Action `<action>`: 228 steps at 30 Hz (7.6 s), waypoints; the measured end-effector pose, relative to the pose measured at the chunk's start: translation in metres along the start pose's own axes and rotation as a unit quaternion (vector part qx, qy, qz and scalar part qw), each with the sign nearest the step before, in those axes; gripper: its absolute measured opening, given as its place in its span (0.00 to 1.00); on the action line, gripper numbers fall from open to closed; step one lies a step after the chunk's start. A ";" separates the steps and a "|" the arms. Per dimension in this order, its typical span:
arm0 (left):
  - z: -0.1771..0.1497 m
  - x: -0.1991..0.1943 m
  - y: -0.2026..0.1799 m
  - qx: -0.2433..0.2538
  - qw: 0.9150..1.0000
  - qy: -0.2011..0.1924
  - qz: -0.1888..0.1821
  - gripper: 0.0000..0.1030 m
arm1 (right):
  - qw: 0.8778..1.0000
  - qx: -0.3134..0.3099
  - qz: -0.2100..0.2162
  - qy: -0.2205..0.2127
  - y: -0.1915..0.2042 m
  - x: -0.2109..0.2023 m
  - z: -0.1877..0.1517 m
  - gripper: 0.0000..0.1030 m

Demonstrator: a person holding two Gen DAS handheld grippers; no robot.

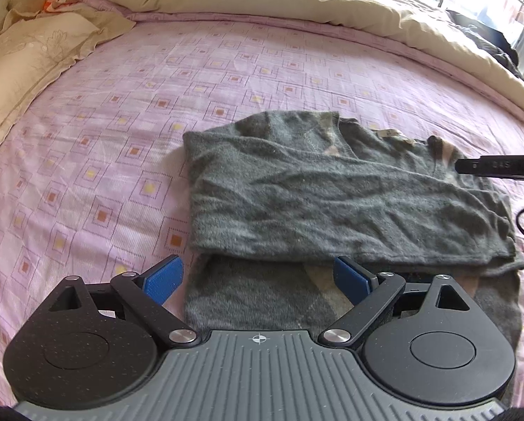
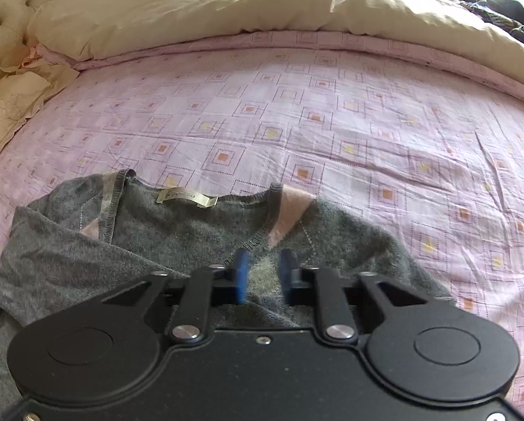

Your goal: Fold small clothes

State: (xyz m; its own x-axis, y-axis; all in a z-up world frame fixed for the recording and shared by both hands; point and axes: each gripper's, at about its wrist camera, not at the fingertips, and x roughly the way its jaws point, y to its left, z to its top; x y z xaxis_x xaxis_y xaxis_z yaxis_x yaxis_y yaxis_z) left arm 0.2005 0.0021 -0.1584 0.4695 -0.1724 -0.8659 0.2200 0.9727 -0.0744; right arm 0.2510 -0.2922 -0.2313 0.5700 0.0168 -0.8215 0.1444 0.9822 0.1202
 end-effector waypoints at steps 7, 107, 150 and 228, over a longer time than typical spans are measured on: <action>-0.001 0.000 0.007 0.011 1.000 0.011 -0.013 0.90 | 0.996 0.067 -0.057 0.001 -0.029 -0.021 -0.006 0.04; -0.202 -0.103 0.057 -0.060 0.988 0.055 -0.130 0.05 | 0.969 0.187 0.145 0.071 0.003 -0.223 -0.305 0.11; -0.016 0.050 -0.024 0.158 0.954 0.117 -0.227 0.43 | 0.963 0.263 0.066 -0.003 -0.071 -0.120 -0.086 0.12; 0.137 0.069 0.029 0.022 0.998 -0.037 -0.049 0.51 | 0.998 0.039 -0.020 -0.045 -0.059 -0.041 0.043 0.64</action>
State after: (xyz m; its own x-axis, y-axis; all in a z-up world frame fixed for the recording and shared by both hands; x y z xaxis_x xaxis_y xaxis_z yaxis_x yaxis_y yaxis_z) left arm 0.3563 -0.0029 -0.1531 0.5058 -0.2799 -0.8160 0.3049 0.9428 -0.1345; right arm 0.2539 -0.3588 -0.1802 0.6332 -0.0418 -0.7728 0.2279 0.9644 0.1345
